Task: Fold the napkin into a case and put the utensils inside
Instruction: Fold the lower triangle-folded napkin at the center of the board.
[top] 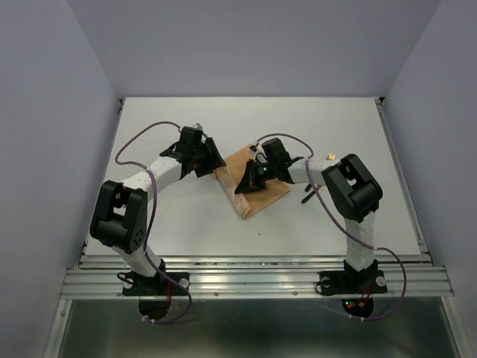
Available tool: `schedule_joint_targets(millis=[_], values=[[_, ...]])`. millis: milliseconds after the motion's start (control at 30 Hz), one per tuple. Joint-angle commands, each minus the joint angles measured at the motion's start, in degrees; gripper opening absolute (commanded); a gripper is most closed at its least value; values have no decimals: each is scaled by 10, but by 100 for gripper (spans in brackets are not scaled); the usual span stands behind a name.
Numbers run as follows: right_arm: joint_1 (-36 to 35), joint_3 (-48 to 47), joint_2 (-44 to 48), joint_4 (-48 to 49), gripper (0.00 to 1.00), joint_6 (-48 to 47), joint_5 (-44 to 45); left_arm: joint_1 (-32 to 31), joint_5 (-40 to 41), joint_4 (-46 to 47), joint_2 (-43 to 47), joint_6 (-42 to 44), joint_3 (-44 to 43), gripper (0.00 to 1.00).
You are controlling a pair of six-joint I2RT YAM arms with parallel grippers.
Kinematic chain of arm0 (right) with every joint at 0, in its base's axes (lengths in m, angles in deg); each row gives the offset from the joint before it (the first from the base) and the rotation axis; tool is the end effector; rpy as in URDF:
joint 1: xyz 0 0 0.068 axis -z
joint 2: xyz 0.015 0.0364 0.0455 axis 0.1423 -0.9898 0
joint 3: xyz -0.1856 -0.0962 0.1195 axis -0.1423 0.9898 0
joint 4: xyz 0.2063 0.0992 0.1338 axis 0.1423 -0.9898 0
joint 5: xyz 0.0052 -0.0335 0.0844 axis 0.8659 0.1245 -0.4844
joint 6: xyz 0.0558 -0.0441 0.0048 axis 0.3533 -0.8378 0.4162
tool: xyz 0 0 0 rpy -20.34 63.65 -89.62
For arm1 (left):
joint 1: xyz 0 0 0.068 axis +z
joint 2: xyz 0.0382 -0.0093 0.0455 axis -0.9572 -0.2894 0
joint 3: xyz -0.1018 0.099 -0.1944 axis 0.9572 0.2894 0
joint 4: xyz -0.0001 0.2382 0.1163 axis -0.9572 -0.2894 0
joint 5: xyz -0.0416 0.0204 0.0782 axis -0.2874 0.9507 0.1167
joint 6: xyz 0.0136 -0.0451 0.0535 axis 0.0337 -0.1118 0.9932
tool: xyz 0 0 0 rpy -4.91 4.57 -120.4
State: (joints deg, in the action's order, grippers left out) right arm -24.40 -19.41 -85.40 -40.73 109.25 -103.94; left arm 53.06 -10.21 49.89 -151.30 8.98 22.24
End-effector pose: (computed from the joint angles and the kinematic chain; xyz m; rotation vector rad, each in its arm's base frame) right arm 0.3296 0.2575 0.0909 -0.2017 2.6099 1.4337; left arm 0.3490 -0.1390 0.1685 -0.2723 2.3552 -0.7177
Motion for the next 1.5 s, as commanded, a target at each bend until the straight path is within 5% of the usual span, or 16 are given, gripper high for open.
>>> schedule_joint_targets(millis=[0, 333, 1033, 1467], values=[[4, -3, 26, 39, 1, 4, 2, -16, -22, -19, 26, -2, -10, 69], [4, 1, 30, 38, 1, -3, 11, -56, 8, -147, -82, -19, -123, 66], [-6, 14, 30, 35, 1, -41, 31, -86, 14, -161, -141, -36, -156, 63], [-6, 17, 32, 51, 1, -30, 29, -87, 59, -157, -72, -37, -152, 61]])
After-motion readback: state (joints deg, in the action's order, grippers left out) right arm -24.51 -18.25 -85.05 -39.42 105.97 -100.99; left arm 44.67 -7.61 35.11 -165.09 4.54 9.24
